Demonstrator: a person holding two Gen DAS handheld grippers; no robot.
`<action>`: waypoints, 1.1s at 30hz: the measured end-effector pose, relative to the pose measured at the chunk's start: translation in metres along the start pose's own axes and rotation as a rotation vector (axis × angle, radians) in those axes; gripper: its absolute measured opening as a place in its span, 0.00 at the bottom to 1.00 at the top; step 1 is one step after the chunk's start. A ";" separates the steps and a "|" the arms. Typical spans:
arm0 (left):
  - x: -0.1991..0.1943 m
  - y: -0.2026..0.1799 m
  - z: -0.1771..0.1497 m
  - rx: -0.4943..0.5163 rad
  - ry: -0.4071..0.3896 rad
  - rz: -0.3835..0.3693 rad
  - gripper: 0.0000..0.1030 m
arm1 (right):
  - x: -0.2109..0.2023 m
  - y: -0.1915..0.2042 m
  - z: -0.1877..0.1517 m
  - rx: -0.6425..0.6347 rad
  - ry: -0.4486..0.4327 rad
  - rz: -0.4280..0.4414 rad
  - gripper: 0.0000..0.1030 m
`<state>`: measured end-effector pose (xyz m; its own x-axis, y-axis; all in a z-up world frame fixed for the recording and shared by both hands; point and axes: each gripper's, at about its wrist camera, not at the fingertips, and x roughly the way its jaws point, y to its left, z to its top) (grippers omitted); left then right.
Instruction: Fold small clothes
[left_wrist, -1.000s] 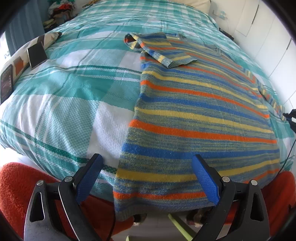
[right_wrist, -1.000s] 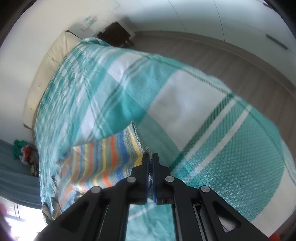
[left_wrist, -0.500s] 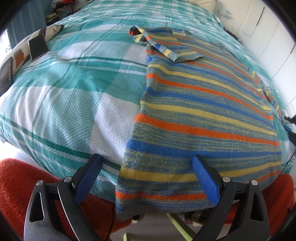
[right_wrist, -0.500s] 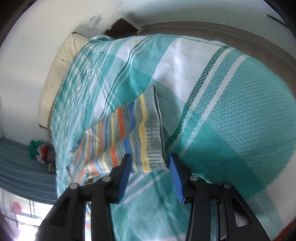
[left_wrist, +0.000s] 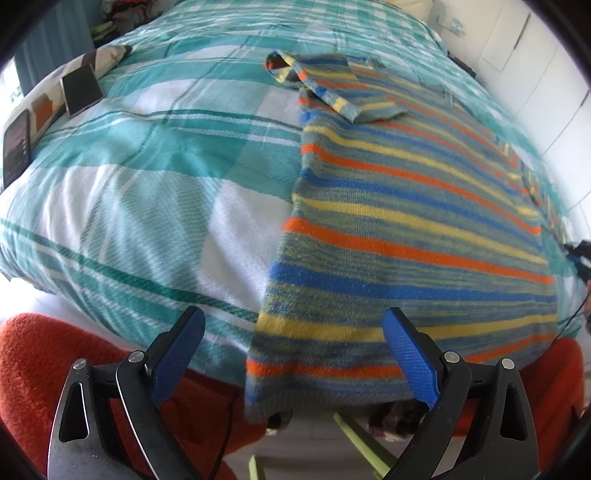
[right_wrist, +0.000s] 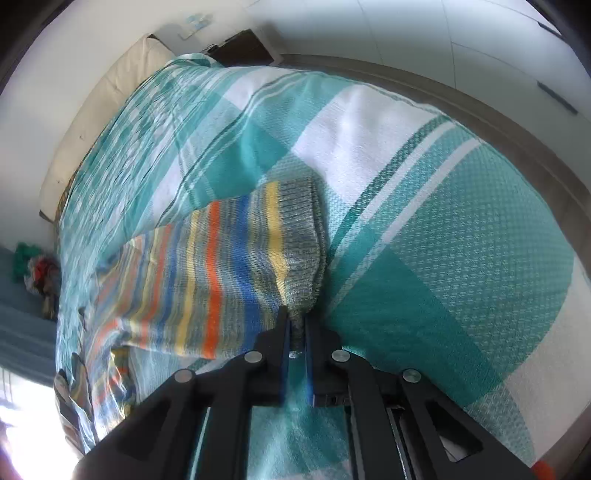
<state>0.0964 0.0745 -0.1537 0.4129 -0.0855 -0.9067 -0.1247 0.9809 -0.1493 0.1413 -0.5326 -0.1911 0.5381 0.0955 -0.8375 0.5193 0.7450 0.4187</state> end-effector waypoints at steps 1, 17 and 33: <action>-0.009 0.001 0.003 -0.006 -0.016 -0.010 0.95 | -0.005 0.002 -0.001 -0.020 -0.001 -0.005 0.13; 0.103 -0.122 0.137 0.858 -0.008 0.065 0.65 | -0.098 0.046 -0.112 -0.250 -0.052 0.079 0.62; 0.014 0.098 0.237 -0.387 -0.226 -0.279 0.03 | -0.092 0.054 -0.173 -0.287 -0.001 0.154 0.62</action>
<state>0.3035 0.2108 -0.0878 0.6568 -0.2522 -0.7106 -0.2888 0.7864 -0.5460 0.0049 -0.3864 -0.1519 0.5963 0.2216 -0.7716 0.2229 0.8777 0.4243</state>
